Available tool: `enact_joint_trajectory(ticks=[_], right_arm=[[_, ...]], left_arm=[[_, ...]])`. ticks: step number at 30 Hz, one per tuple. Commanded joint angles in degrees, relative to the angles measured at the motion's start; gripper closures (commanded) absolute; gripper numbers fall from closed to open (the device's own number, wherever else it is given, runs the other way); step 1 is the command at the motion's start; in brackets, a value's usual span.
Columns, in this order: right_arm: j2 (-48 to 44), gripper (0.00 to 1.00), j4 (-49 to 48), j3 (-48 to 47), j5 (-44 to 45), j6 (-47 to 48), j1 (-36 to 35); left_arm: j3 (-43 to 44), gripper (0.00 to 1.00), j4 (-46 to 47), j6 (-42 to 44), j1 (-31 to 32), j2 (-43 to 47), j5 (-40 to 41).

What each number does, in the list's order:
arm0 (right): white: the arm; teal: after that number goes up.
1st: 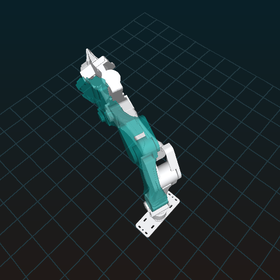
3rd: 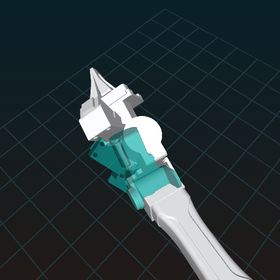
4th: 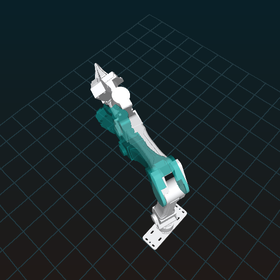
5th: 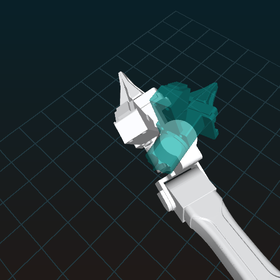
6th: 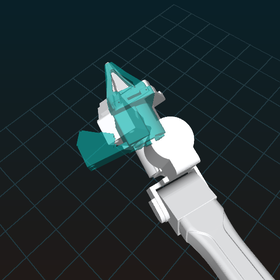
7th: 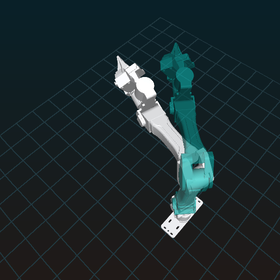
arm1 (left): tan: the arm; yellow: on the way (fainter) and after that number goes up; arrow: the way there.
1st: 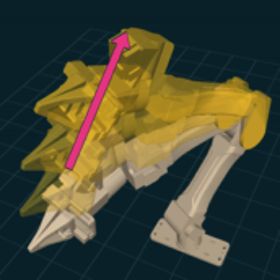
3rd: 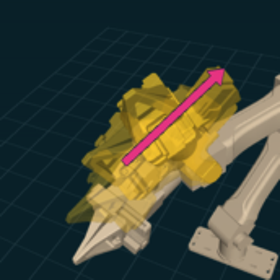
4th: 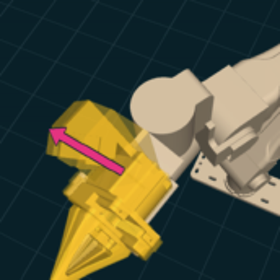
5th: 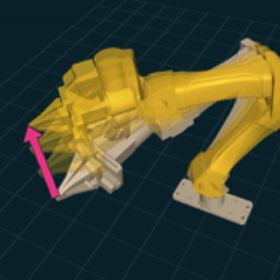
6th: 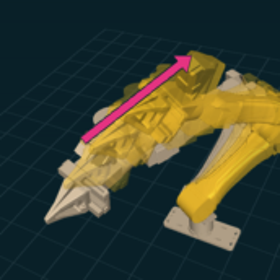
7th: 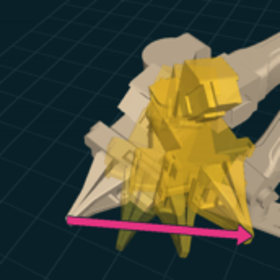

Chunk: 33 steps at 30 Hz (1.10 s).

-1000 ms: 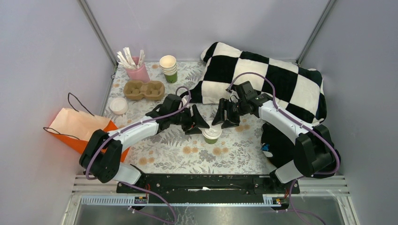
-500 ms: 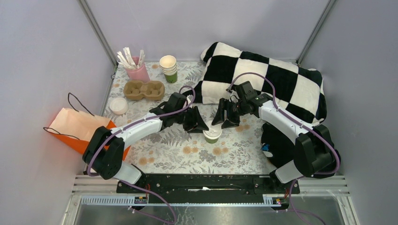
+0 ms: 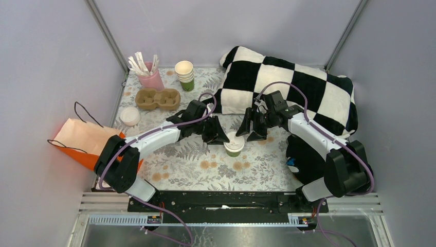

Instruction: Pack the takeout coffee

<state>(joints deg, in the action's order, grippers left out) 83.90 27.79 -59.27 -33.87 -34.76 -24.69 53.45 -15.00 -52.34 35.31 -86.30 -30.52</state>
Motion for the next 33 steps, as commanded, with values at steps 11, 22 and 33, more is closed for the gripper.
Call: enact_joint_trajectory(ticks=[11, 22, 33], right_arm=[[2.27, 0.36, -5.75, 4.59, -4.16, 0.29, 0.98], [1.01, 0.37, -10.86, 7.51, -8.78, -1.18, 3.09], [8.34, 0.36, -17.84, 12.73, -11.58, -4.48, 5.96]], left_arm=[[1.47, 0.63, -2.18, 3.15, 0.28, -2.42, 1.44], [1.45, 0.63, -1.74, 3.60, 0.29, -2.47, 1.15], [1.39, 0.61, -1.91, 4.44, 0.29, -3.09, 0.72]])
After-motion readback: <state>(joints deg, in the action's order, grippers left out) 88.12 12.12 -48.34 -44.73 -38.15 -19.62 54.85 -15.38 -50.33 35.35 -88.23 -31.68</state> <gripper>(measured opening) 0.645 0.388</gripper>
